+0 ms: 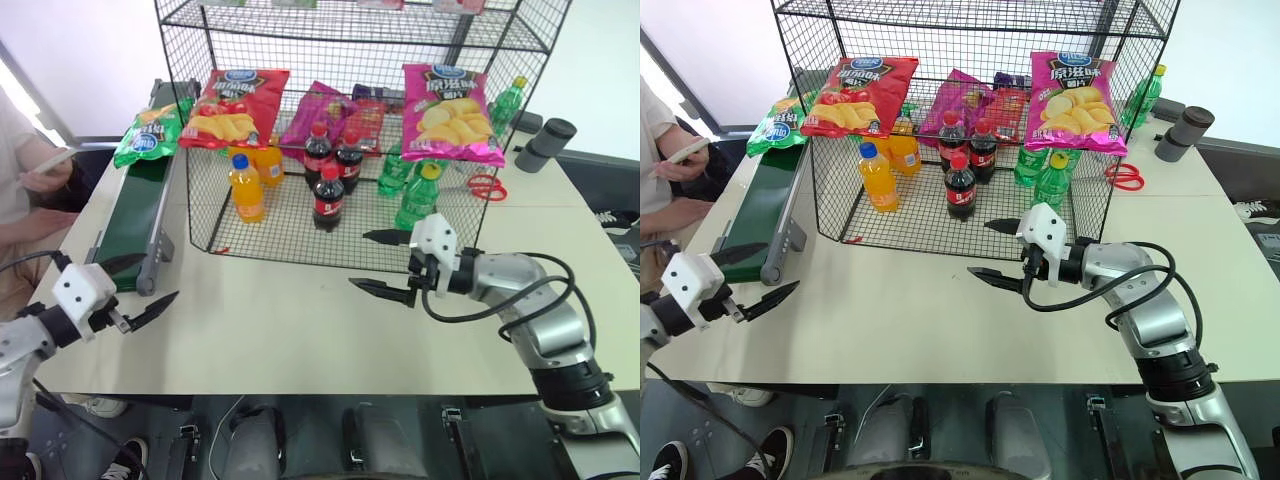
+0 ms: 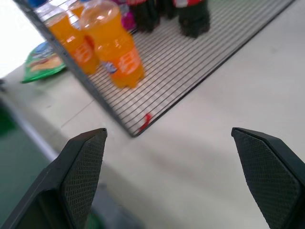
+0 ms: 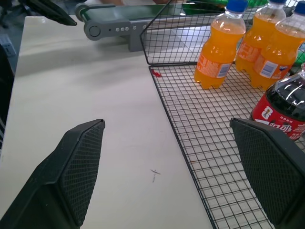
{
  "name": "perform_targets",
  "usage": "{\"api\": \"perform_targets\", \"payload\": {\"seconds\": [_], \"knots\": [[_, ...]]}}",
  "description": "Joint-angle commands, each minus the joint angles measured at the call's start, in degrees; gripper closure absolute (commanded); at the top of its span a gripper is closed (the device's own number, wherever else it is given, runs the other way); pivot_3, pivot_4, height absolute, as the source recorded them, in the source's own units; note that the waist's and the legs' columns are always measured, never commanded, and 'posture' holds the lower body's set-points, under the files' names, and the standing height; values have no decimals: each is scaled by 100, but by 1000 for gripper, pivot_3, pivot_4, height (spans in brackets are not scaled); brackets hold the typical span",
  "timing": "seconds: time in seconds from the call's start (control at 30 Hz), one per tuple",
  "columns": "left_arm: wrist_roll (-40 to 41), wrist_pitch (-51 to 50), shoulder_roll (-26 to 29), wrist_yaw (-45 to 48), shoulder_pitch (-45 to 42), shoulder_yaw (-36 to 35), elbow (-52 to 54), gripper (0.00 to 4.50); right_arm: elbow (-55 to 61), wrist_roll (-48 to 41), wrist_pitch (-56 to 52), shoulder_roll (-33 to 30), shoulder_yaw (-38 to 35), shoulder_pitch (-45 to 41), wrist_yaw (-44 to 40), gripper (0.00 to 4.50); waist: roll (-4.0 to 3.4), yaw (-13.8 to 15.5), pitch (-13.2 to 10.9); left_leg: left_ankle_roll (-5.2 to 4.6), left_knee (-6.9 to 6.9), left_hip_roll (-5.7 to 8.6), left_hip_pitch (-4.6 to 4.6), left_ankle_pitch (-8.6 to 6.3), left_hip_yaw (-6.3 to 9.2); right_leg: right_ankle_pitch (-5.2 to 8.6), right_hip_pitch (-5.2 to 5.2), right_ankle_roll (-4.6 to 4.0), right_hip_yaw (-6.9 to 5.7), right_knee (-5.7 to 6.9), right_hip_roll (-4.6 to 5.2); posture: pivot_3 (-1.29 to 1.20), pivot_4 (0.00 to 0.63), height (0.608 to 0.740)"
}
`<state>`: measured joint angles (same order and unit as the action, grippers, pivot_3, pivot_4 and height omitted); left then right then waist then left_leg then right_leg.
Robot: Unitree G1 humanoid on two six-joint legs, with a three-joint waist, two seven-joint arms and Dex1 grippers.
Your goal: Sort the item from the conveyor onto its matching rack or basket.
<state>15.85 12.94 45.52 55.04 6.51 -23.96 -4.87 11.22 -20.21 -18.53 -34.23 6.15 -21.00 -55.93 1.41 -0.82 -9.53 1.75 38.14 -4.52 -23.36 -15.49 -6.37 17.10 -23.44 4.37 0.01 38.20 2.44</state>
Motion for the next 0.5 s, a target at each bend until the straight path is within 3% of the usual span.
{"api": "perform_targets", "payload": {"seconds": [0.03, 0.5], "knots": [[-561, 843, 199, -480, 111, -443, -155, 0, -67, 53, 257, 319, 164, -322, 1, 121, 0, -21, 0, 0, 0, -1, 0, 0, 0, 0, 0, 0, 0, 0, -1, 0, 150, 740], [-1941, 2126, 693, -1892, 482, -628, -897, 0, -358, 72, 337, 633, 276, -549, -74, 121, 4, -5, 3, -1, -2, -4, -1, -1, -13, 0, -4, -1, -3, 0, 7, 0, 150, 740]]}}
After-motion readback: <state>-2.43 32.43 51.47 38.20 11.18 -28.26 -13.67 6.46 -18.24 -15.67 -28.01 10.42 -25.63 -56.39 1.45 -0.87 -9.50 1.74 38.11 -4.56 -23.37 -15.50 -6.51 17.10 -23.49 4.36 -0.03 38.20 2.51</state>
